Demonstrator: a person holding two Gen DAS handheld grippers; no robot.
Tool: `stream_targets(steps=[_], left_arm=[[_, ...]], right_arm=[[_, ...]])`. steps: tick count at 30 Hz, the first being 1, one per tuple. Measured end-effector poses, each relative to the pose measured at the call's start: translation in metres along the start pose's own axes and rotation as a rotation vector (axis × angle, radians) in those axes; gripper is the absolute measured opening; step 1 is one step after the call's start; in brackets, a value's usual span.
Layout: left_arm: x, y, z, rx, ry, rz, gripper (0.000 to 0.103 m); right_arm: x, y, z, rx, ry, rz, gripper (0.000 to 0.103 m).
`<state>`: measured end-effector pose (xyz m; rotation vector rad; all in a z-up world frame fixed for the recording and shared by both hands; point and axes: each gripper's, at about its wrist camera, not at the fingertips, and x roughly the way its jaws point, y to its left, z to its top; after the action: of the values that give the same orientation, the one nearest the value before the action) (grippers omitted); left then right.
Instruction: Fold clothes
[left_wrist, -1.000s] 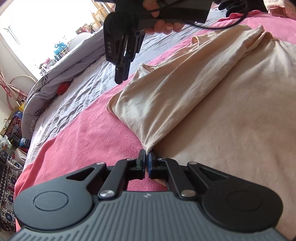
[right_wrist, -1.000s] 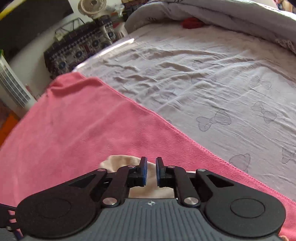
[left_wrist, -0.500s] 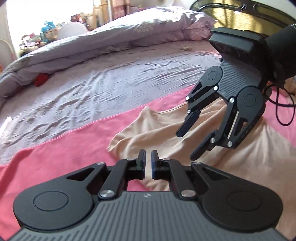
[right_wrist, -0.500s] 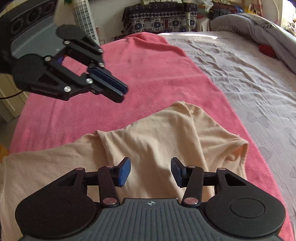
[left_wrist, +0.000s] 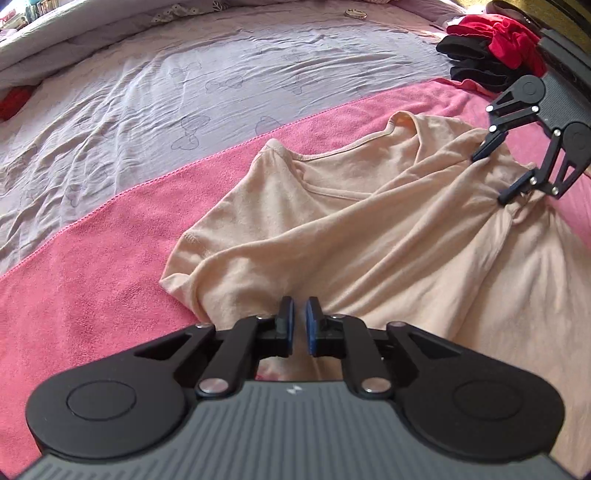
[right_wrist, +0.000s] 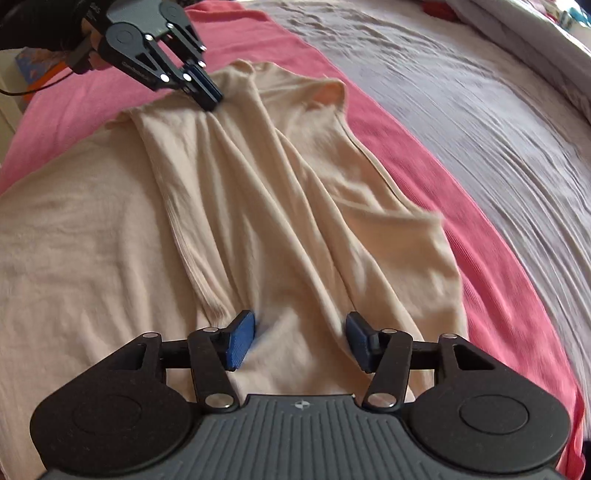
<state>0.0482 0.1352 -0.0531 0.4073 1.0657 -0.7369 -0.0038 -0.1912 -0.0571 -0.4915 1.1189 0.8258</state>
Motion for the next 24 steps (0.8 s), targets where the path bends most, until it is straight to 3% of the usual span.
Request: stream_targets(steps=[4, 7, 10, 12, 15, 17, 21, 24], left_arm=[[-0.008, 0.002, 0.005, 0.049, 0.04, 0.08, 0.014], [-0.016, -0.001, 0.011, 0.066, 0.045, 0.13, 0.014], [-0.025, -0.009, 0.022, 0.064, -0.011, 0.096, 0.016], [-0.022, -0.016, 0.031, 0.074, -0.028, 0.051, 0.026], [0.007, -0.019, 0.031, 0.109, 0.05, 0.124, 0.029], [0.014, -0.013, 0.023, 0.075, 0.051, 0.144, 0.031], [-0.01, -0.008, 0.01, -0.053, 0.017, 0.168, 0.029], [-0.044, -0.021, -0.01, -0.097, -0.016, 0.132, 0.03]], right_arm=[[-0.019, -0.006, -0.023, 0.077, 0.075, -0.061, 0.06], [-0.04, -0.006, -0.032, 0.153, 0.033, -0.095, 0.062], [-0.048, -0.003, -0.03, 0.195, -0.031, -0.081, 0.064], [-0.05, -0.001, -0.026, 0.217, -0.073, -0.064, 0.065], [-0.034, 0.002, -0.029, 0.216, -0.064, -0.053, 0.067], [-0.016, 0.0, -0.039, 0.251, 0.008, -0.091, 0.068], [-0.047, 0.006, -0.062, 0.423, -0.061, -0.114, 0.069], [-0.08, 0.03, -0.083, 0.505, -0.104, -0.085, 0.071]])
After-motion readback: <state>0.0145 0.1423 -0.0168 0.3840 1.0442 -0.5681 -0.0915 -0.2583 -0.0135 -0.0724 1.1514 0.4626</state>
